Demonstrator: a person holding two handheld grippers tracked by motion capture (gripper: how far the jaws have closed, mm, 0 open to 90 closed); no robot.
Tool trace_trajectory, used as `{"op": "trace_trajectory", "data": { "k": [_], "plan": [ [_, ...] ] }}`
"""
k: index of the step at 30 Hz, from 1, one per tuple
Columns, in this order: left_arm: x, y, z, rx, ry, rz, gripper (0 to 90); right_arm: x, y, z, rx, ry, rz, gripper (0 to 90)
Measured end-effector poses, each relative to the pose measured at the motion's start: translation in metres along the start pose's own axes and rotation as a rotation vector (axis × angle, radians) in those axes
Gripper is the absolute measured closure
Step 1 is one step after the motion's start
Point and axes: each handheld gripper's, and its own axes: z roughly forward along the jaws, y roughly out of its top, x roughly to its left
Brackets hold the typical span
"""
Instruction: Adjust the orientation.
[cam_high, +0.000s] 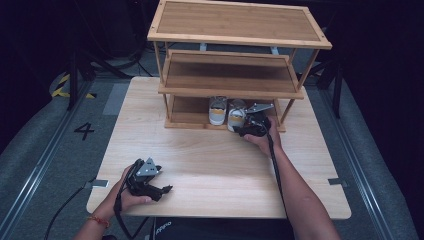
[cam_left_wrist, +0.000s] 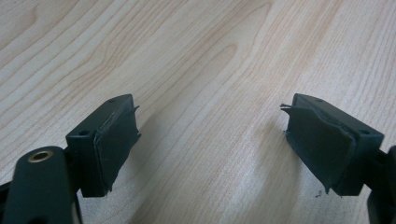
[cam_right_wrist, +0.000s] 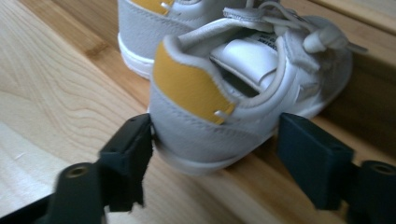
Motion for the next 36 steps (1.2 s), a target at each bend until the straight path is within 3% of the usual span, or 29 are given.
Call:
{"op": "trace_trajectory", "data": {
  "k": [6,23,28,30,32,36],
  "plan": [
    [0.000,0.000,0.000,-0.001,-0.001,-0.001,16.9,-0.005,0.005,0.004,0.001,-0.029,-0.047,38.2],
    [0.000,0.000,0.000,-0.001,0.000,-0.001,16.8,-0.005,0.016,0.017,0.021,-0.091,-0.052,36.6],
    [0.000,0.000,0.000,-0.001,0.001,-0.002,16.9,-0.005,0.018,0.009,-0.010,-0.088,-0.051,37.7],
    [0.000,0.000,0.000,-0.001,0.001,-0.002,16.9,-0.002,0.020,0.004,0.012,-0.085,-0.086,37.0],
    [0.000,0.000,0.000,0.000,0.001,-0.001,16.9,-0.001,0.021,0.002,0.025,-0.081,-0.078,36.7],
    [0.000,0.000,0.000,0.000,-0.001,0.000,16.8,0.004,0.020,-0.004,0.051,-0.072,-0.126,35.8]
  ]
}}
